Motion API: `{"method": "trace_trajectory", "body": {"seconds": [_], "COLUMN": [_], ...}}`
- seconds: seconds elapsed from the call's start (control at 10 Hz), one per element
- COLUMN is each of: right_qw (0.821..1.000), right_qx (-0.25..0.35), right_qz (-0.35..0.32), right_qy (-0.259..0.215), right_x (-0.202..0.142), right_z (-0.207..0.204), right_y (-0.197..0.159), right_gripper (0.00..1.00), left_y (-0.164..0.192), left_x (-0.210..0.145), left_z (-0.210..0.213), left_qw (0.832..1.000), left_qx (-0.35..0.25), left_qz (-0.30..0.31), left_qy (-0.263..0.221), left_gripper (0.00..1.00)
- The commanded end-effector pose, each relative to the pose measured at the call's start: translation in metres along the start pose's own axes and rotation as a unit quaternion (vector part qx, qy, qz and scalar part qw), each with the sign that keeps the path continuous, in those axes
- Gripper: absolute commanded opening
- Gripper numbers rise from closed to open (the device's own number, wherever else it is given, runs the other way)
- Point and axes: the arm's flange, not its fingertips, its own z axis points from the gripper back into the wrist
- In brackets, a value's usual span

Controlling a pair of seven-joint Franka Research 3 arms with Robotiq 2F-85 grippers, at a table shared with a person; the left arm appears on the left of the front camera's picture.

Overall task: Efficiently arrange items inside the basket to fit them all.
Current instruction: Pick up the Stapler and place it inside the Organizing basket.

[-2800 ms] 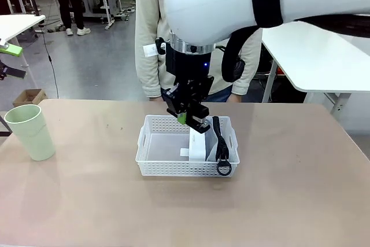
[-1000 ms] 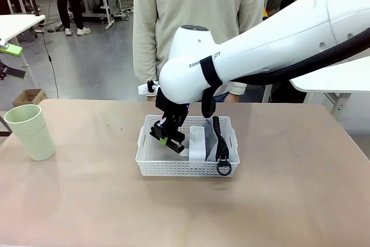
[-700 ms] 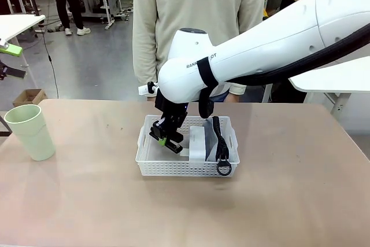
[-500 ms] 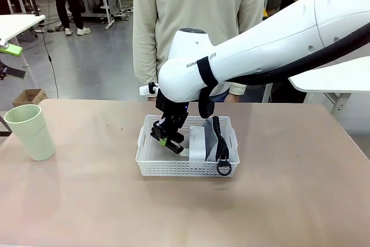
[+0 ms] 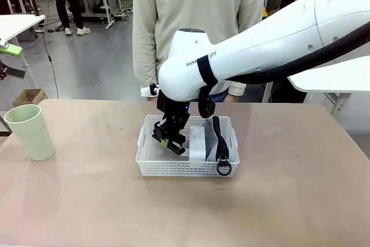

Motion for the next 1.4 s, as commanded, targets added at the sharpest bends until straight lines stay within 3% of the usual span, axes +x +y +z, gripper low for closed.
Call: {"method": "trace_trajectory", "body": {"seconds": [0.0,0.1,0.5,0.7,0.8,0.9,1.1,1.3], "right_qw": [1.0,1.0,1.0,1.0,0.999,0.995,0.981,0.952], "right_qx": [-0.006,-0.007,0.003,0.006,0.018,0.011,0.094,0.18], "right_qz": [-0.007,-0.006,0.002,0.013,0.017,0.012,0.017,-0.095], "right_qy": [0.012,0.015,0.01,0.003,-0.022,-0.096,-0.169,-0.229], "right_x": [0.007,0.007,0.005,-0.013,-0.038,-0.08,-0.16,-0.26], "right_z": [0.002,0.002,0.003,0.031,0.067,0.118,0.199,0.238], "right_y": [0.001,0.002,0.001,-0.003,-0.01,-0.018,-0.03,-0.073], "right_gripper": [0.93,1.0,1.0,1.0,1.0,1.0,1.0,1.0], "left_y": [-0.002,-0.002,-0.002,-0.002,-0.002,-0.002,-0.002,-0.002], "left_x": [-0.001,-0.001,-0.001,-0.001,-0.001,-0.001,-0.001,-0.001], "left_z": [0.002,0.002,0.002,0.002,0.002,0.002,0.002,0.002], "left_qw": [1.0,1.0,1.0,1.0,1.0,1.0,1.0,1.0], "left_qx": [0.001,0.001,0.001,0.001,0.001,0.001,0.001,0.001], "left_qz": [-0.005,-0.005,-0.005,-0.005,-0.005,-0.005,-0.005,-0.005], "left_qy": [0.004,0.004,0.004,0.004,0.004,0.004,0.004,0.004], "left_gripper": [1.0,1.0,1.0,1.0,1.0,1.0,1.0,1.0]}}
